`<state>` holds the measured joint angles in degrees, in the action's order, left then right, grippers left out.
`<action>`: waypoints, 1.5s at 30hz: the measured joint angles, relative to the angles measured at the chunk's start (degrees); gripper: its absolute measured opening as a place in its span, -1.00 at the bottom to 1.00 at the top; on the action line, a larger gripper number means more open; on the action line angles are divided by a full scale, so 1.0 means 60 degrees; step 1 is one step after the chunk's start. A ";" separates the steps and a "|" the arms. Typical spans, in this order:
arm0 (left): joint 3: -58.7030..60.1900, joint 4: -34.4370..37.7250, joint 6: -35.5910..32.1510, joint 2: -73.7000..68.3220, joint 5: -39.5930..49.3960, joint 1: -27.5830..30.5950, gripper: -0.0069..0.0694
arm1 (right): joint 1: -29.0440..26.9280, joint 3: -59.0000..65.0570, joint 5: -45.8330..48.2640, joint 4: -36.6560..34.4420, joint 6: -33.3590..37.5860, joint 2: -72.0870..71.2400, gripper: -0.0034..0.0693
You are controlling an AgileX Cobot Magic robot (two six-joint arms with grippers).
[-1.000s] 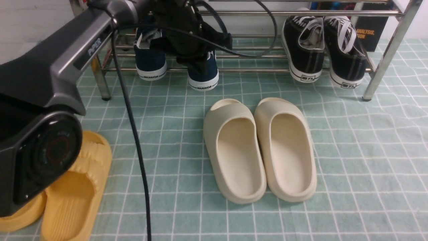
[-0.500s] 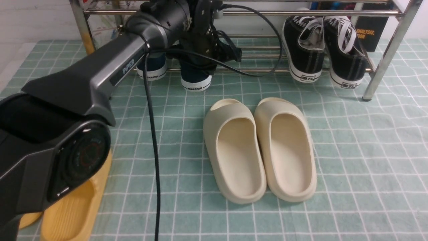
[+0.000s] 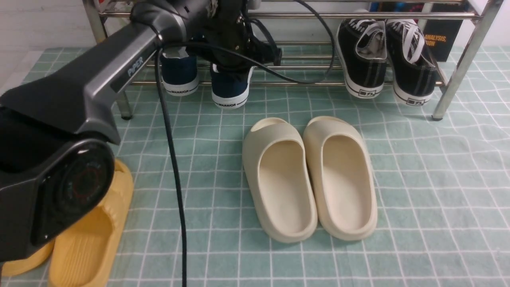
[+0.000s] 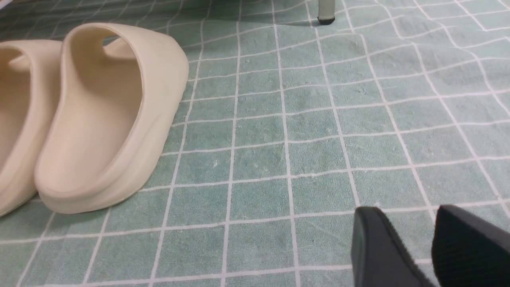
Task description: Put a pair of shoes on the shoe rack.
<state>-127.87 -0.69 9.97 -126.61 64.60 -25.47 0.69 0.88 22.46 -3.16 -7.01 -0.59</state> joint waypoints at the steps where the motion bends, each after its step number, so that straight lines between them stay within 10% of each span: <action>1: 0.0000 0.0265 -0.0224 0.0070 0.0425 0.0000 -0.85 | 0.0000 0.0000 0.0000 0.0000 0.0000 0.0000 -0.23; 19: 0.4552 0.1611 -0.0910 0.5623 0.0465 0.0000 -0.85 | 0.0000 0.0000 0.0000 0.0000 0.0000 0.0000 -0.23; 36: 1.3924 -0.0100 -0.0122 1.7626 -1.0366 0.0000 -0.85 | 0.0000 0.0000 0.0000 0.0000 0.0000 0.0000 -0.23; 45: 1.5363 0.0450 0.1057 1.7871 -0.8136 0.0000 -0.85 | 0.0000 0.0000 0.0000 0.0000 0.0000 0.0000 -0.23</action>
<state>-35.69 2.01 16.31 -19.39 15.79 -25.47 0.69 0.88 22.46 -3.16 -7.01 -0.59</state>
